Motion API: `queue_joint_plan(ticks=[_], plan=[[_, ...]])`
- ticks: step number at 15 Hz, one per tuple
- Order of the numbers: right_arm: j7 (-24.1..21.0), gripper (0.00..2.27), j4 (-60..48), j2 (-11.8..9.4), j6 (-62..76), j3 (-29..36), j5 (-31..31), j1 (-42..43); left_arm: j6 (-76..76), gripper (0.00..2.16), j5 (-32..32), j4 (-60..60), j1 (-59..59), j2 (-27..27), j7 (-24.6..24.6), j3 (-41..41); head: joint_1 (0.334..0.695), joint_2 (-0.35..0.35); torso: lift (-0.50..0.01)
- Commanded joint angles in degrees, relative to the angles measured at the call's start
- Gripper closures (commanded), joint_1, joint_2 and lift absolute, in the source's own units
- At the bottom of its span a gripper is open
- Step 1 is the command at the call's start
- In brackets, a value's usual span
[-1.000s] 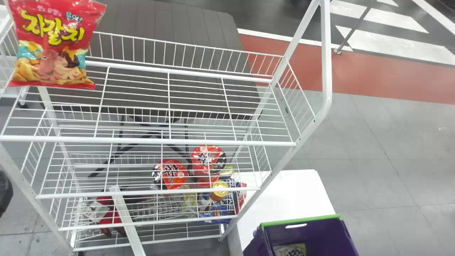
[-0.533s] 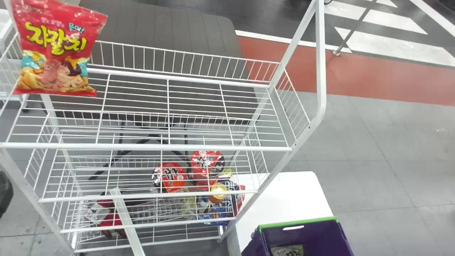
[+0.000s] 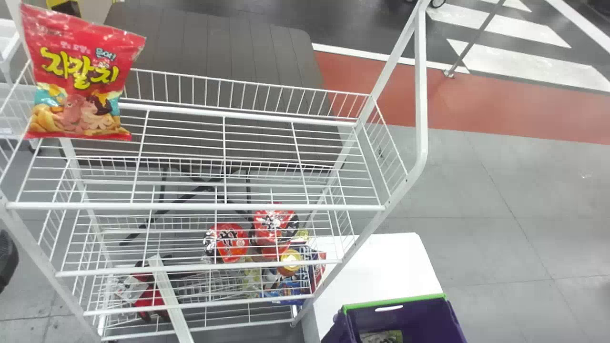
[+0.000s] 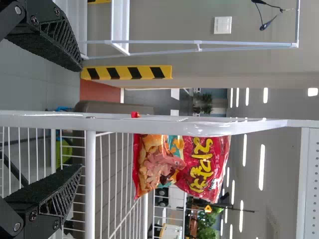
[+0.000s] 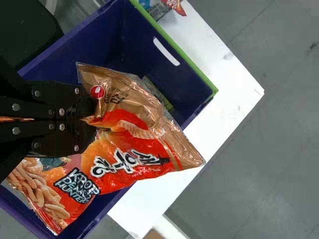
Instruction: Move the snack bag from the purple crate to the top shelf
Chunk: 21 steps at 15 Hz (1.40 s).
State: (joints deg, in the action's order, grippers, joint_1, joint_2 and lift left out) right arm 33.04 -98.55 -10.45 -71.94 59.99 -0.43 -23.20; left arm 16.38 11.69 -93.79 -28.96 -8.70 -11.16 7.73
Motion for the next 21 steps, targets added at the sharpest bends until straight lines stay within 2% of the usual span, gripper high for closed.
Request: queue_joint_plan(ticks=[1,10,13,18,20,21], plan=[[0.0,2.24,-0.1,0.3,0.4,0.2,-0.4,0.2,0.0,0.13,0.0,0.0,0.0,0.0,-0.1,0.0,0.695,-0.35,0.004],[0.1,2.24,-0.2,0.7,-0.8,1.3,-2.6,0.5,0.0,0.13,0.0,0.1,0.0,-0.1,-0.2,0.0,0.695,-0.35,0.01],[3.2,2.24,-2.2,1.6,-2.0,1.8,-7.7,0.5,0.0,0.13,0.0,0.2,0.0,0.0,-0.2,0.0,0.695,-0.35,0.01],[3.3,2.24,-24.0,9.4,-17.7,-2.2,-14.1,2.9,0.2,0.13,-0.1,0.2,-0.1,0.2,-0.2,-0.2,0.695,-0.35,0.01],[3.3,2.24,-31.1,10.5,-18.1,-2.9,-17.4,5.7,0.5,0.13,-0.1,0.7,-0.1,0.2,-0.2,-0.1,0.695,-0.343,0.01],[3.3,2.24,-34.2,10.5,-18.1,-3.4,-19.8,7.7,0.7,0.13,-0.1,0.9,-0.1,0.2,-0.2,-0.1,0.695,-0.309,0.01]])
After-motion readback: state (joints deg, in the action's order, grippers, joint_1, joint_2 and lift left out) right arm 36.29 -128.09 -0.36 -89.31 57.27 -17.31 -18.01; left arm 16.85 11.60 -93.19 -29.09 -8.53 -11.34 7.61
